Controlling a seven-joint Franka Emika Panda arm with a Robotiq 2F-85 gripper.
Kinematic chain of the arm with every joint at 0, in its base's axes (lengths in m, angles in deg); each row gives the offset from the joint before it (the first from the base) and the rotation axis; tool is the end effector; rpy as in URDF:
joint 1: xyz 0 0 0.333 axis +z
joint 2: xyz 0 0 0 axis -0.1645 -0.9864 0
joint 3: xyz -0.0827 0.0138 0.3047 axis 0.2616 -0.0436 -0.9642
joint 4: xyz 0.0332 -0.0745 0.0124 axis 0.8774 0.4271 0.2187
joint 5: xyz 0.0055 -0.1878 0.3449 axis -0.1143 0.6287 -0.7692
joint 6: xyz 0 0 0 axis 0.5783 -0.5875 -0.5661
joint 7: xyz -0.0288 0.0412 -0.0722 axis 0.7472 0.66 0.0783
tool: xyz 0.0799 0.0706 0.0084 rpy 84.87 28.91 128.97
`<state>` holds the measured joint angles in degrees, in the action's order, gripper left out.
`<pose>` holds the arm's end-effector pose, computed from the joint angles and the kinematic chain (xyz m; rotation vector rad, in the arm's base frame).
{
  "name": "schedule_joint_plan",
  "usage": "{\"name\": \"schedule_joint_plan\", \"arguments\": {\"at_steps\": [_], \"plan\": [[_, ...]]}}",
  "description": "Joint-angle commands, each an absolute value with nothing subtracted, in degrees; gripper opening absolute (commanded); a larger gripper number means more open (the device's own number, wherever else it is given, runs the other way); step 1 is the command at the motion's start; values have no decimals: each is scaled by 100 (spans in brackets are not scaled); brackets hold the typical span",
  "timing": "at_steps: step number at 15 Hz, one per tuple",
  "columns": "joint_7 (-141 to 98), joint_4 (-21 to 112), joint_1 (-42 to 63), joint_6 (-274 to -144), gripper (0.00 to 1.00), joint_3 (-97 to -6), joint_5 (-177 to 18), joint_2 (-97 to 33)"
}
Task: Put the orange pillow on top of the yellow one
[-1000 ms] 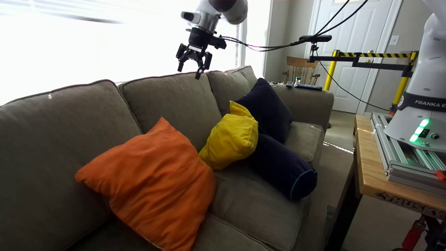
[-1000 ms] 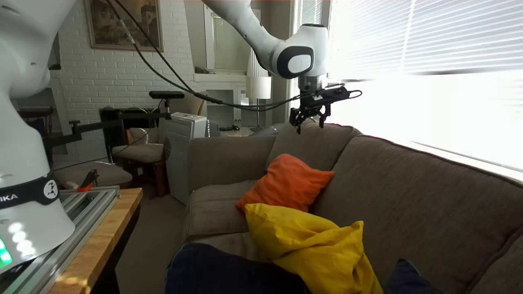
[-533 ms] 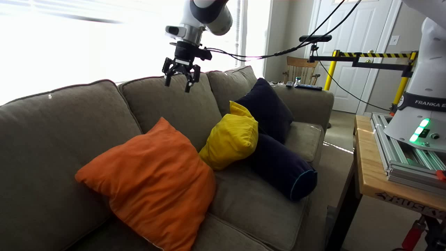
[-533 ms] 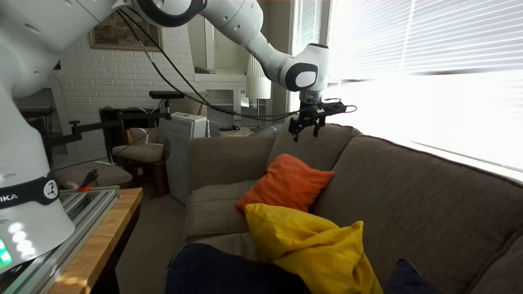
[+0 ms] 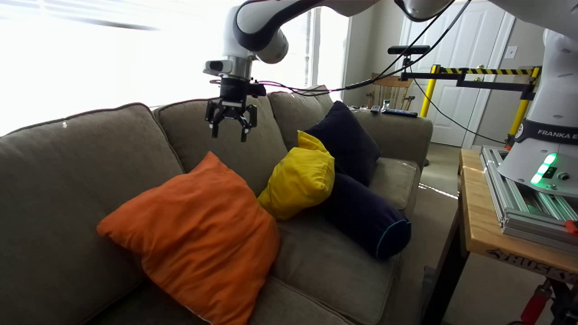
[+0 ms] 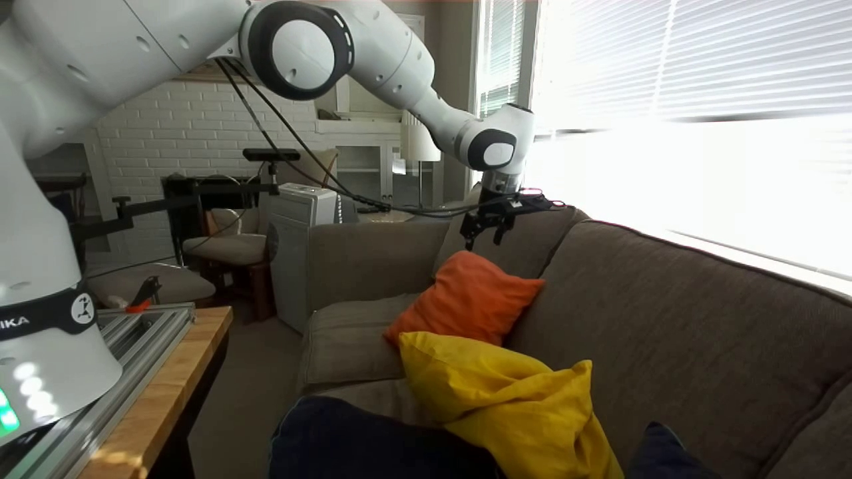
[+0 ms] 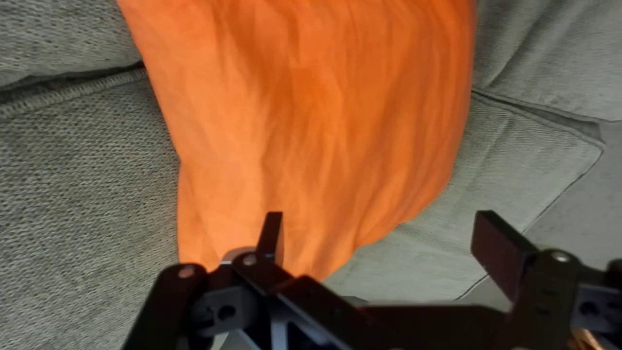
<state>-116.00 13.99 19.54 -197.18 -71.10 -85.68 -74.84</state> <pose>0.7338 0.2725 0.2141 -1.7712 -2.3336 -0.3114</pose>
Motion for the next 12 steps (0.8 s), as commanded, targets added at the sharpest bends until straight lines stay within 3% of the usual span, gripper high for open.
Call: {"name": "schedule_joint_plan", "arguments": {"at_steps": [1, 11, 12], "plan": [[-11734, 588, 2170, -19344, 98, -7002, -8306, -8072], [-11720, -191, 2505, -19140, 100, -6757, -7904, -8869], [-11659, 324, 2503, -19488, 100, -6649, -7877, -8570]]}}
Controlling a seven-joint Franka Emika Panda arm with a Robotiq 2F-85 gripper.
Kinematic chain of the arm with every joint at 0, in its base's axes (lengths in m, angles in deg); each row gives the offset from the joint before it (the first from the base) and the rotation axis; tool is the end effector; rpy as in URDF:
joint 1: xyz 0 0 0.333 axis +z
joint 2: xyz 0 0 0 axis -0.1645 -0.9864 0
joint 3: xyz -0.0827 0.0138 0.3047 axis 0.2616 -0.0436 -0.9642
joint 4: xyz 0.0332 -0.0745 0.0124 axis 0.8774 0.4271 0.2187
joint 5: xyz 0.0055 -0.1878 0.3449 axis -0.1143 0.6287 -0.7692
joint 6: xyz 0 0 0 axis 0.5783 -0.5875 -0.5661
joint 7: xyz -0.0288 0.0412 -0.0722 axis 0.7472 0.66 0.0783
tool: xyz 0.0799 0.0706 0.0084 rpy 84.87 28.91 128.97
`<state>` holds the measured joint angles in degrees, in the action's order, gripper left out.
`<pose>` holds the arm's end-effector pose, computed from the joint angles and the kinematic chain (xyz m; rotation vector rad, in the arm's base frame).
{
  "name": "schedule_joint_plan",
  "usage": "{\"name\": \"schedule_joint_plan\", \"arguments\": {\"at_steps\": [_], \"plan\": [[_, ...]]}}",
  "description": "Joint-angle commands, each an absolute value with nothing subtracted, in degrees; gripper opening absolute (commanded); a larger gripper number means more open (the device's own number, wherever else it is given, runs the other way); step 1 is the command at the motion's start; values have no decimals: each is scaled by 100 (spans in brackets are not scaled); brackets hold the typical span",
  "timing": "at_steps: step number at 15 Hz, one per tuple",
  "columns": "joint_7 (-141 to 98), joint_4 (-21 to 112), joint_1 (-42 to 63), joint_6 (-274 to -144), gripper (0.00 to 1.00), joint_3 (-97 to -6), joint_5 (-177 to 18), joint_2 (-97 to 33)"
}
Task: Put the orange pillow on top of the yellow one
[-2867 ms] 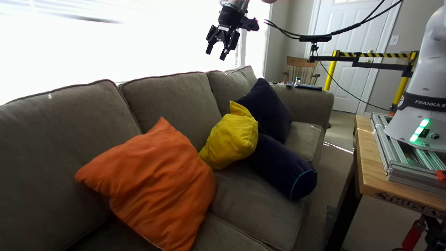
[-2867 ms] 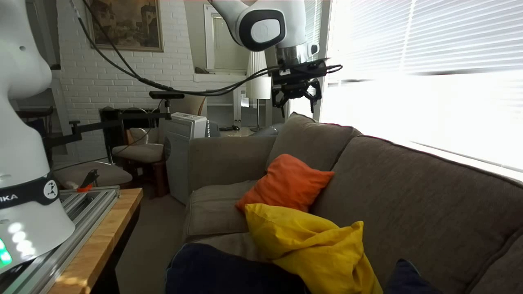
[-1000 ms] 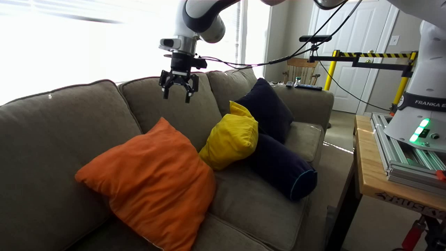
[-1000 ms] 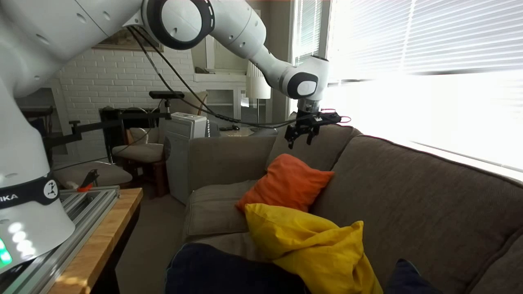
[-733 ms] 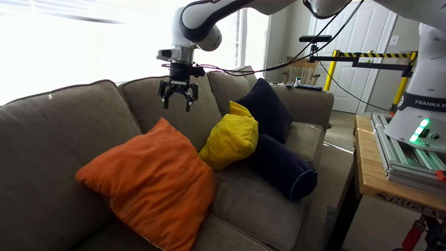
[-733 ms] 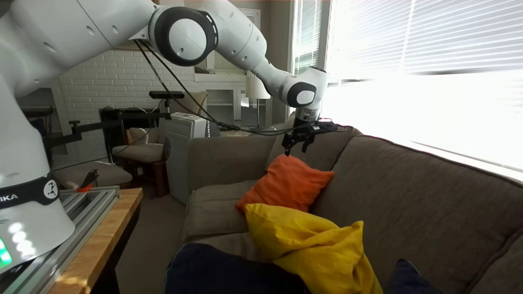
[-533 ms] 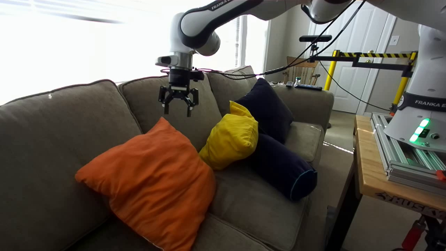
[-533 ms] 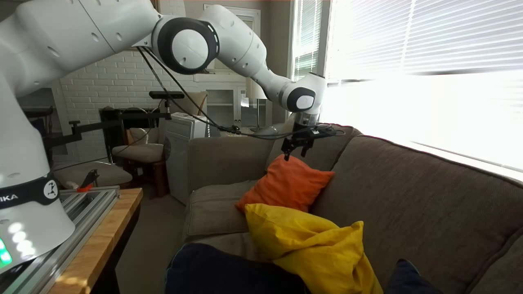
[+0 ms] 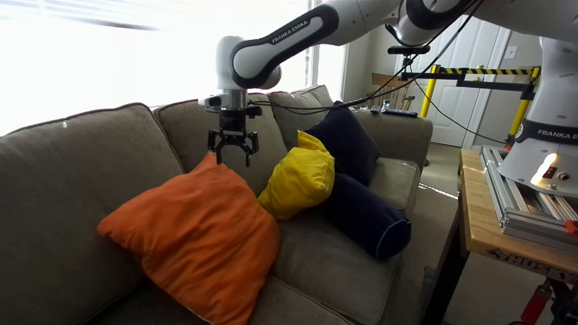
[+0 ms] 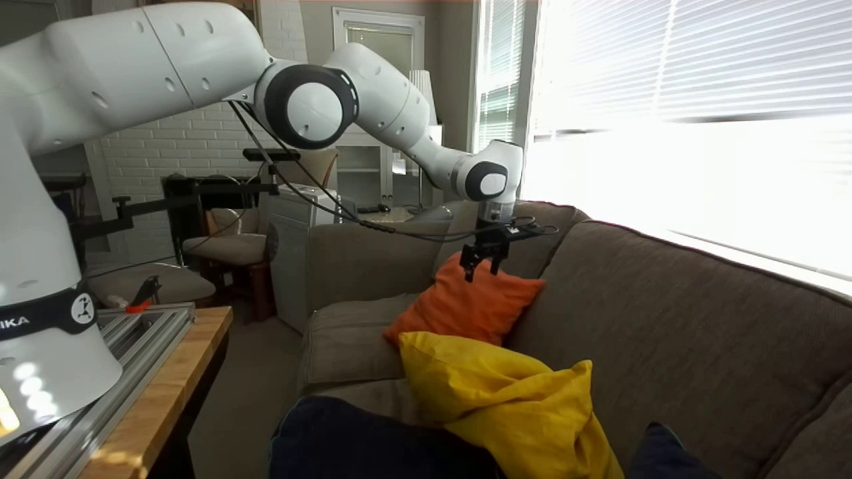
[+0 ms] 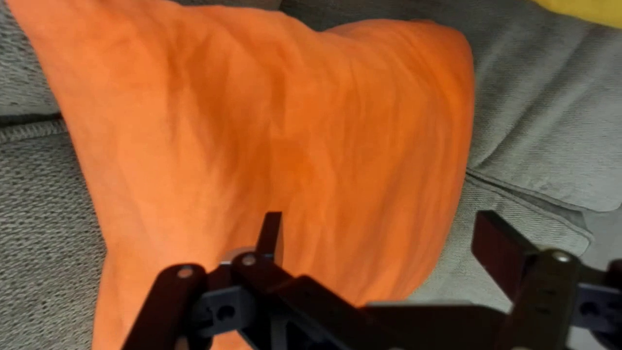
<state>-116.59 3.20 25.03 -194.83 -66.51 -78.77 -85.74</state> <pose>0.7329 0.2907 0.1390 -1.7178 -2.5113 -0.1234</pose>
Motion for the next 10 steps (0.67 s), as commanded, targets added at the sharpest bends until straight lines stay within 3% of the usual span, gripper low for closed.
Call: {"name": "schedule_joint_plan", "arguments": {"at_steps": [1, 6, 10], "plan": [[-11659, 312, 2506, -19471, 100, -6661, -7877, -8603], [-11659, 317, 2499, -19472, 100, -6659, -7877, -8596], [-11788, 198, 2752, -20343, 100, -6195, -7312, -8765]]}}
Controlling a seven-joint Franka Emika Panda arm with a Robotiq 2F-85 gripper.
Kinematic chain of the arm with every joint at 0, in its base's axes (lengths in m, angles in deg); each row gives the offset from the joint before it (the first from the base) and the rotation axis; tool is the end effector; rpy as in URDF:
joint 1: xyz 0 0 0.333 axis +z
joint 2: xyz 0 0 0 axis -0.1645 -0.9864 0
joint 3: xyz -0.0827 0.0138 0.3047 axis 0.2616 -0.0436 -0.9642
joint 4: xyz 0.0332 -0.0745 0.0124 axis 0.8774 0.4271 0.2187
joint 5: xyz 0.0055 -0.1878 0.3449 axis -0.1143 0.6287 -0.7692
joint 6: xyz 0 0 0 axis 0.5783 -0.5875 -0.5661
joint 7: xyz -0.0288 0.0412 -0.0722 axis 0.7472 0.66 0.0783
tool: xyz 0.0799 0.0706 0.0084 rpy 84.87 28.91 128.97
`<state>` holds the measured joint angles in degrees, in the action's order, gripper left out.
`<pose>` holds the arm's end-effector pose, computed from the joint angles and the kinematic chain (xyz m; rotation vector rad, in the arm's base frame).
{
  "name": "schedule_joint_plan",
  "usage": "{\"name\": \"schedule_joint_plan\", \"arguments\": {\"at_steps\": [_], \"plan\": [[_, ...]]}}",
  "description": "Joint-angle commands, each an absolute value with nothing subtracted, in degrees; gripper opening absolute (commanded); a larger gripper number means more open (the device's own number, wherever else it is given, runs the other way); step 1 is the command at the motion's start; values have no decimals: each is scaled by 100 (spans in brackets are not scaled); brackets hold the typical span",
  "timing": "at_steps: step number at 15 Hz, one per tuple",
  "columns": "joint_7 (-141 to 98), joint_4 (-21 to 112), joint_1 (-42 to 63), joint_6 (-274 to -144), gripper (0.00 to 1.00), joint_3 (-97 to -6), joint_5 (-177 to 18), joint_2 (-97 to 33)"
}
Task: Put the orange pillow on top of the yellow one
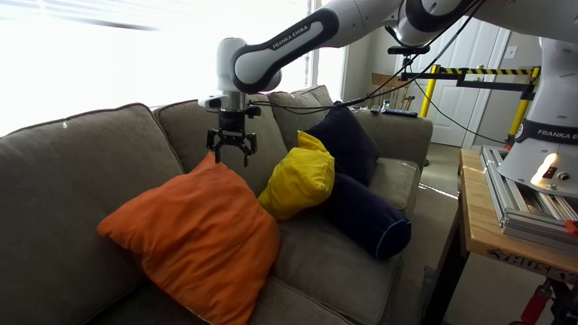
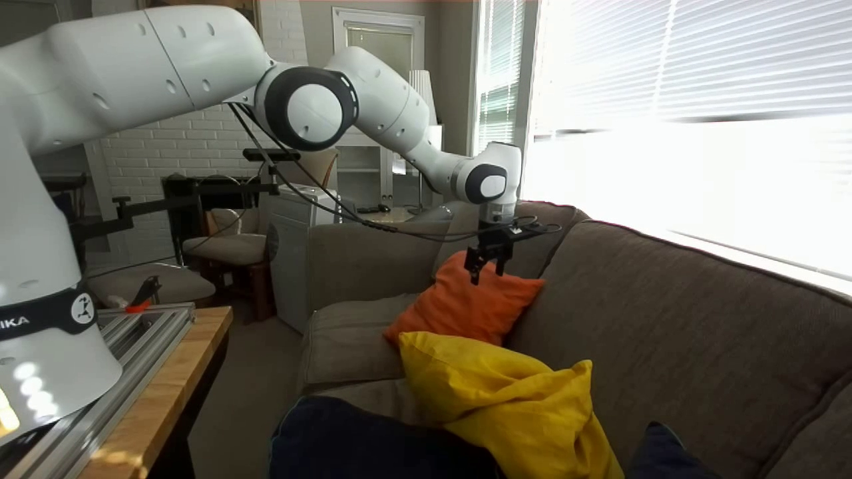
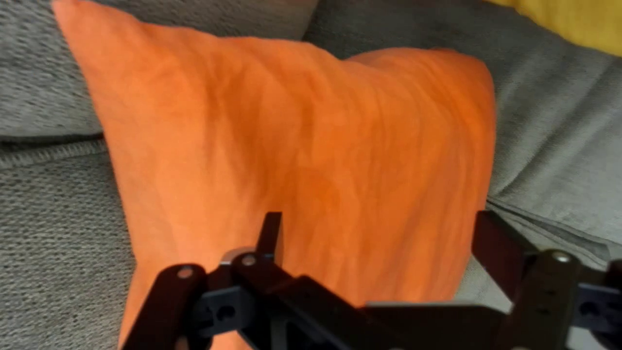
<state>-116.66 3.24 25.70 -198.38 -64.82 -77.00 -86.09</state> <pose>0.7391 0.2871 0.1373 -1.7382 -2.5859 -0.1476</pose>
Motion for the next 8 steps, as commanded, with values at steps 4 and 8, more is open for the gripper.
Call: {"name": "schedule_joint_plan", "arguments": {"at_steps": [4, 8], "plan": [[-11944, 3, 2925, -21366, 100, -5968, -6995, -9132], [-12149, -176, 2992, -22290, 100, -5913, -6949, -9517]]}}
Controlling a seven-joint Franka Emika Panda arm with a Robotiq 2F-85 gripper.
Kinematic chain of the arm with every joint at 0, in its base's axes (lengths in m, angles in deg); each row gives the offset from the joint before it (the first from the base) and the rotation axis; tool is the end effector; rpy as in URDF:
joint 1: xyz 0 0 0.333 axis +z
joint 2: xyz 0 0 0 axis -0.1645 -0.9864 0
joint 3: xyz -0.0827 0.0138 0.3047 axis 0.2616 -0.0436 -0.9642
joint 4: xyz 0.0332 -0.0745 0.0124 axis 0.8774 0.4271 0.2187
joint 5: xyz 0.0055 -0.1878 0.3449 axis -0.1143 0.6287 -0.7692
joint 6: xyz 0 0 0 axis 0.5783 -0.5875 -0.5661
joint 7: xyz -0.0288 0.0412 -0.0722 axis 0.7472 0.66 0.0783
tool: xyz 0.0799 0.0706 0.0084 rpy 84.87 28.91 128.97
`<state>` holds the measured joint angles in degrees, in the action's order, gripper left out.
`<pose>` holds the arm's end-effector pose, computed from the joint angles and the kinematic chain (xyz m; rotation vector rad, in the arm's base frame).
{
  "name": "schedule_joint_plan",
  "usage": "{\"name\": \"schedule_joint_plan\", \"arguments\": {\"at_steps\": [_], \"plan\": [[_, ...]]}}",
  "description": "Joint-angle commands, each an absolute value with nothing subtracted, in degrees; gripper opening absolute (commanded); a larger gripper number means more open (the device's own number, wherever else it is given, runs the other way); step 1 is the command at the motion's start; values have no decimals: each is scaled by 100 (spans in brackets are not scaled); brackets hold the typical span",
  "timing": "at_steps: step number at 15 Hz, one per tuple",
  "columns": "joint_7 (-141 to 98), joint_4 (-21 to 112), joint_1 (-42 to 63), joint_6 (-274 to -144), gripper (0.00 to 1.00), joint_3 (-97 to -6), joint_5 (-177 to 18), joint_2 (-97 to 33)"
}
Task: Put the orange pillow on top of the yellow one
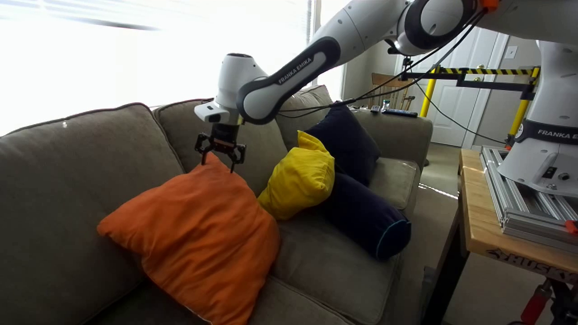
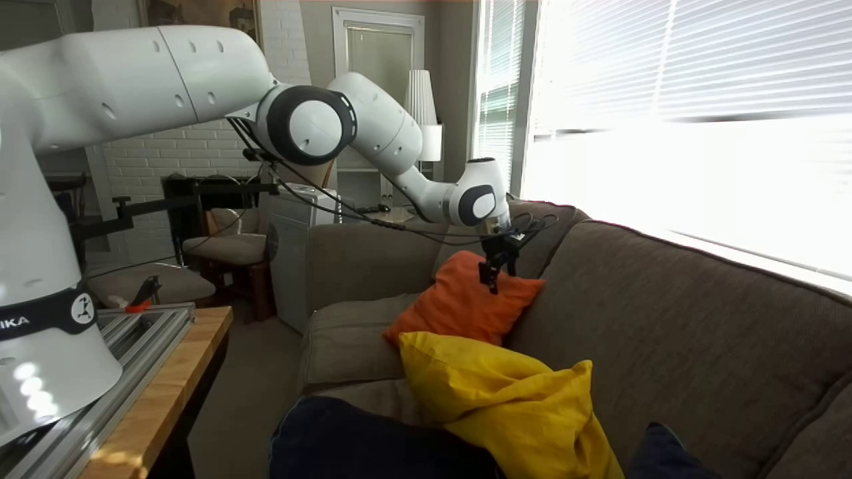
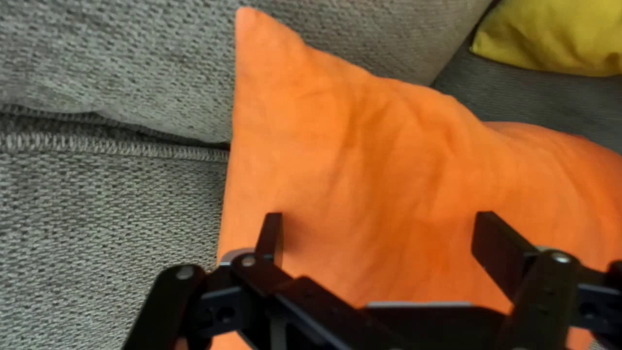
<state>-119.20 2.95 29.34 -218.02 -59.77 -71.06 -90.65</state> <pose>0.7465 0.3045 0.1085 1.4128 2.5017 0.3251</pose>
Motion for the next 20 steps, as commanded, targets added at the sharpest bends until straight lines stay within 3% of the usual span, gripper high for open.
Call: {"name": "schedule_joint_plan", "arguments": {"at_steps": [1, 6, 7, 8, 10, 16, 17, 20], "plan": [[-12140, -316, 2948, -22375, 100, -6010, -6808, -9651], [-12428, -656, 2838, -22515, 100, -6085, -6794, -10011], [-12485, -713, 2818, -22476, 96, -6119, -6824, -10058], [-12526, -772, 2811, -22421, 74, -6126, -6840, -10098], [-12548, -873, 2802, -22352, 68, -6139, -6880, -10174], [-12670, -1130, 2794, -22276, 26, -6200, -6920, -10337], [-12619, -666, 2781, -22433, 18, -6157, -6926, -10039], [-12619, -903, 2799, -22267, 2, -6192, -6948, -10129]]}}
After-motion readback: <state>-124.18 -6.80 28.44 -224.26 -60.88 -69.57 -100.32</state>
